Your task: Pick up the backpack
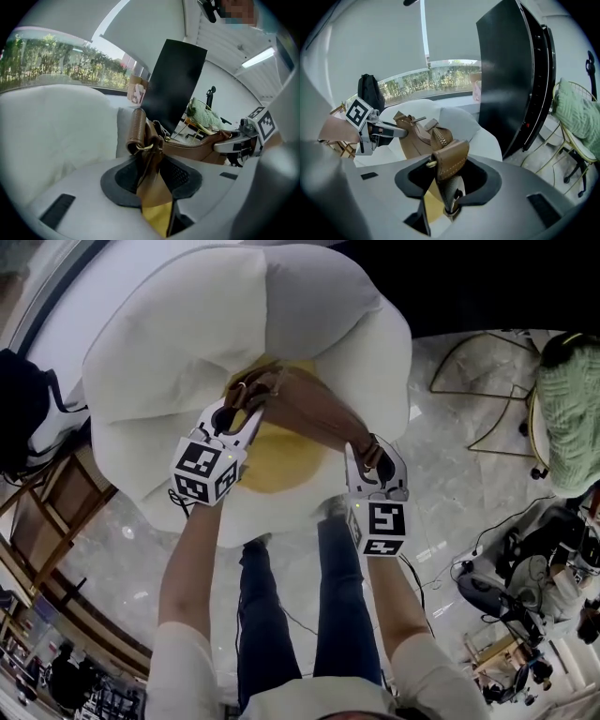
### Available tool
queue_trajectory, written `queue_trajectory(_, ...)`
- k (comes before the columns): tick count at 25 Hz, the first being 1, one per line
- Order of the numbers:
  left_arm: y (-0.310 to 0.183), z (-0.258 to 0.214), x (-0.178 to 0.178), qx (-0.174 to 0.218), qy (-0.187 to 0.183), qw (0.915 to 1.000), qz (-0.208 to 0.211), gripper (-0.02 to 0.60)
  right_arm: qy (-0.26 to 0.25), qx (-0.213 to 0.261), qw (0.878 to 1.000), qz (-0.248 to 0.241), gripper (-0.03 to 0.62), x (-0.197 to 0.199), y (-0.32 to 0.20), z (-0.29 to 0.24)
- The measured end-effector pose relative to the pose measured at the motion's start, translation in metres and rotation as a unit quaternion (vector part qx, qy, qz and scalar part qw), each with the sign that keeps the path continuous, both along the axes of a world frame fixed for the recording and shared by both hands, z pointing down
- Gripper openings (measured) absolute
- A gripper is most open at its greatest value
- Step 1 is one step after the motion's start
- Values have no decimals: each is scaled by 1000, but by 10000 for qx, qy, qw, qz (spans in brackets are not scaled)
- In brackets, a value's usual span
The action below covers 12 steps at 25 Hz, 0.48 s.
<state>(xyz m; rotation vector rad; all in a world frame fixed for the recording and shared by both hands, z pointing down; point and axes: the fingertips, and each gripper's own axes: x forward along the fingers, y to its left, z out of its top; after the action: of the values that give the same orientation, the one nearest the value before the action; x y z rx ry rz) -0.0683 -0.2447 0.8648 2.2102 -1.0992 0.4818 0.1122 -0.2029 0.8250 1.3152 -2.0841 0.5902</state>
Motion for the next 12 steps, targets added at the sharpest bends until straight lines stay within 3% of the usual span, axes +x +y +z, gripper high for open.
queue_trajectory(12, 16, -123, 3, 338, -26, 9991, -240, 140, -16, 399, 9992, 14, 173, 6, 9, -119)
